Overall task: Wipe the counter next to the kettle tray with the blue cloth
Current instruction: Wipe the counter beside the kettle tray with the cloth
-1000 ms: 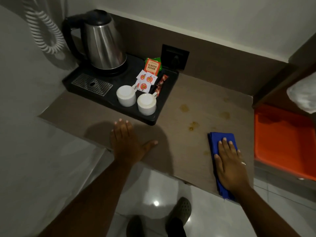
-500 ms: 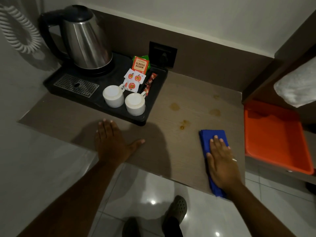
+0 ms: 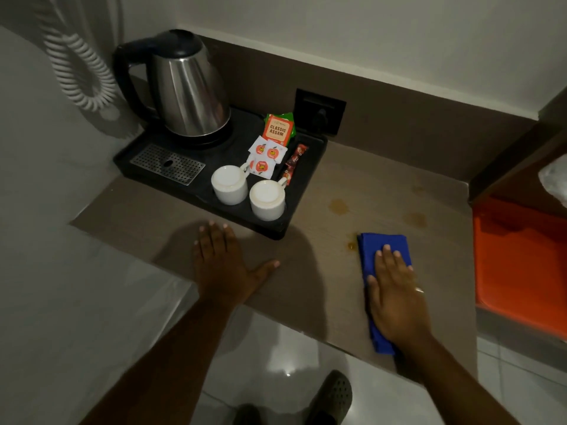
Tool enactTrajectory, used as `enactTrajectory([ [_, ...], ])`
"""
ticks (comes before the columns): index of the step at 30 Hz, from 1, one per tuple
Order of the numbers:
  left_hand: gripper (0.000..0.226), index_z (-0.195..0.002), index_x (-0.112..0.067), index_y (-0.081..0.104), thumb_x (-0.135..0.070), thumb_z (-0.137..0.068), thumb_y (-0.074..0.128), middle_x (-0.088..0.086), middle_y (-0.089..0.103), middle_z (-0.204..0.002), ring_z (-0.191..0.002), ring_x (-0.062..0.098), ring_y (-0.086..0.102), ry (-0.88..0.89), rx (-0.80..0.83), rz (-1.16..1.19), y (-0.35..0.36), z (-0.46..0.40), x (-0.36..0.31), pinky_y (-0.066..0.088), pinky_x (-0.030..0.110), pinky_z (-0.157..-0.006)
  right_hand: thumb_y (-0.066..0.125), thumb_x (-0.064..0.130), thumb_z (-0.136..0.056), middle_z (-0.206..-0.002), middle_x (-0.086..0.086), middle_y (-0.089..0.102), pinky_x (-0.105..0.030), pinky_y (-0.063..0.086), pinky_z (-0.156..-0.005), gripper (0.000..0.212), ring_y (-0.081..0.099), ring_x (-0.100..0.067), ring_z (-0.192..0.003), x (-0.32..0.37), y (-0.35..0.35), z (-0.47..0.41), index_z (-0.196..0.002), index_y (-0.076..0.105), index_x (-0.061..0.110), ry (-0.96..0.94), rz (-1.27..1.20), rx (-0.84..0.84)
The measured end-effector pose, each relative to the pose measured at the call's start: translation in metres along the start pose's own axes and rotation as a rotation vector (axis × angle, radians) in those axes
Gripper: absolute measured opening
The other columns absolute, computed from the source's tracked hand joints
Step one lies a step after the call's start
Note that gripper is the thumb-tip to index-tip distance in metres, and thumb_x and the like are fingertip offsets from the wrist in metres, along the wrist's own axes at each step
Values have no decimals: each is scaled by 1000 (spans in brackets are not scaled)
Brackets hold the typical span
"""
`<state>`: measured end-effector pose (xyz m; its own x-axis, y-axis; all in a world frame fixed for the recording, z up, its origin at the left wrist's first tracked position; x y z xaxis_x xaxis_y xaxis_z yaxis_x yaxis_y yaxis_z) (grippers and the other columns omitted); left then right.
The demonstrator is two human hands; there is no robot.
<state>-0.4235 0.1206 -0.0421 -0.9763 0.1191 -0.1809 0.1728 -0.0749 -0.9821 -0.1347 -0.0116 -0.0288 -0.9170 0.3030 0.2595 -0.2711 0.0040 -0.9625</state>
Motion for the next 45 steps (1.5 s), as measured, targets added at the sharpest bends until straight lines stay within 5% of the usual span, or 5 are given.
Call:
enactTrajectory([
  [10,132,-148,5,27,-97,-64,26,34,24,-155,-144,49,21,2,-26,-2,1,1,-3,18,60,-116,23,35,-99,-159,-17,11,-49,8,-118,59,7,-32,-146,-13,-8,-66,-149,16,4,336,18,-77],
  [18,130,-148,4,28,-96,-64,31,33,27,-155,-144,48,22,-4,-24,-16,-1,1,-2,20,60,-116,13,49,-94,-159,-3,10,-37,0,-117,64,2,-16,-146,-11,-7,-25,-150,13,18,-88,20,55],
  [28,128,-146,6,31,-93,-65,31,34,28,-153,-143,49,23,15,-58,-8,4,-1,-1,20,61,-115,23,33,-97,-159,-18,11,-52,10,-117,60,9,-35,-146,-23,-17,-131,-148,16,1,460,-6,-94],
  [37,129,-148,4,30,-95,-65,25,32,26,-155,-145,47,22,9,-40,-12,1,0,-1,18,60,-116,21,42,-98,-160,-5,12,-42,7,-119,59,8,-21,-147,25,-4,-105,-150,15,16,-165,49,74],
  [45,125,-147,4,30,-92,-68,31,34,25,-155,-144,49,21,26,-51,-20,6,-3,0,18,60,-116,25,35,-99,-160,-15,11,-49,8,-118,59,8,-32,-146,1,-17,-170,-149,16,5,249,41,-43],
])
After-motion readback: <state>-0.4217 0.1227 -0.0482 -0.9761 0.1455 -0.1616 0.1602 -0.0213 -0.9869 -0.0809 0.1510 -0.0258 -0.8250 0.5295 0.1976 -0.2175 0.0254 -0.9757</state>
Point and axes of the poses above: each hand's wrist, its own z-axis away from the middle knuckle, its own y-axis out of the palm, x = y × z, the point moved 7 cm from there along -z, towards the middle knuckle
